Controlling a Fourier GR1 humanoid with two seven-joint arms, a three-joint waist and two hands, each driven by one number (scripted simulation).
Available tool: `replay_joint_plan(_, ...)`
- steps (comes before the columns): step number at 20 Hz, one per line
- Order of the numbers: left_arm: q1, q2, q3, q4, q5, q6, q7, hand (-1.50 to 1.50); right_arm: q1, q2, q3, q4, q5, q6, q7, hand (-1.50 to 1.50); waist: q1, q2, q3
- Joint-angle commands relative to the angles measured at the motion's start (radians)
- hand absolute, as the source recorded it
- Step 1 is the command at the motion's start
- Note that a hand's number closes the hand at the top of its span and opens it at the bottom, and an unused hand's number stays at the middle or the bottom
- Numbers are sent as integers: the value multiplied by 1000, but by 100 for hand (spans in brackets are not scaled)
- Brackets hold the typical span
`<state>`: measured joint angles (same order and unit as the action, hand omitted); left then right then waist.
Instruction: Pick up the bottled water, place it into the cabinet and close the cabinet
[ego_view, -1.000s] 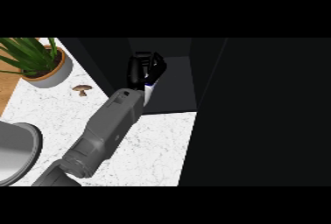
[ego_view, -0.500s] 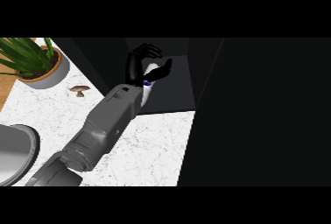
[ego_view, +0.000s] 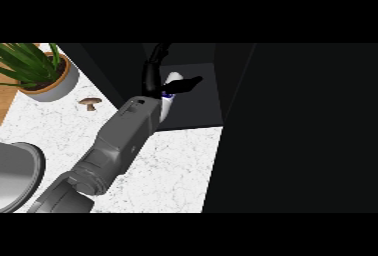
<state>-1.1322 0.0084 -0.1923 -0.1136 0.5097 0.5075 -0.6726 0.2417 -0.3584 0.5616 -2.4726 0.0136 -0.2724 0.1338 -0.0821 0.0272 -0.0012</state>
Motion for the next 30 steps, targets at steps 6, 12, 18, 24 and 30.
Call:
replay_joint_plan(6,-64,6,-6,28,-33,-54,20,-150,60,-18,12,-126,-12,-6,38,-150,0,-6,0)
replay_joint_plan(12,-64,-8,29,-65,14,-250,-30,-150,0,-15,-30,-84,-18,0,49,-150,0,-4,-1)
replay_joint_plan(18,-14,-8,16,-122,45,-386,-16,-150,20,-16,-40,-83,-17,5,37,-150,30,-17,1)
replay_joint_plan(24,73,-8,-32,-272,114,-396,17,-150,43,-29,-9,-135,44,-3,97,-150,55,-28,0)
replay_joint_plan(30,277,-8,-129,-567,122,-360,141,150,70,-37,-45,-119,27,-14,64,-150,97,-43,1)
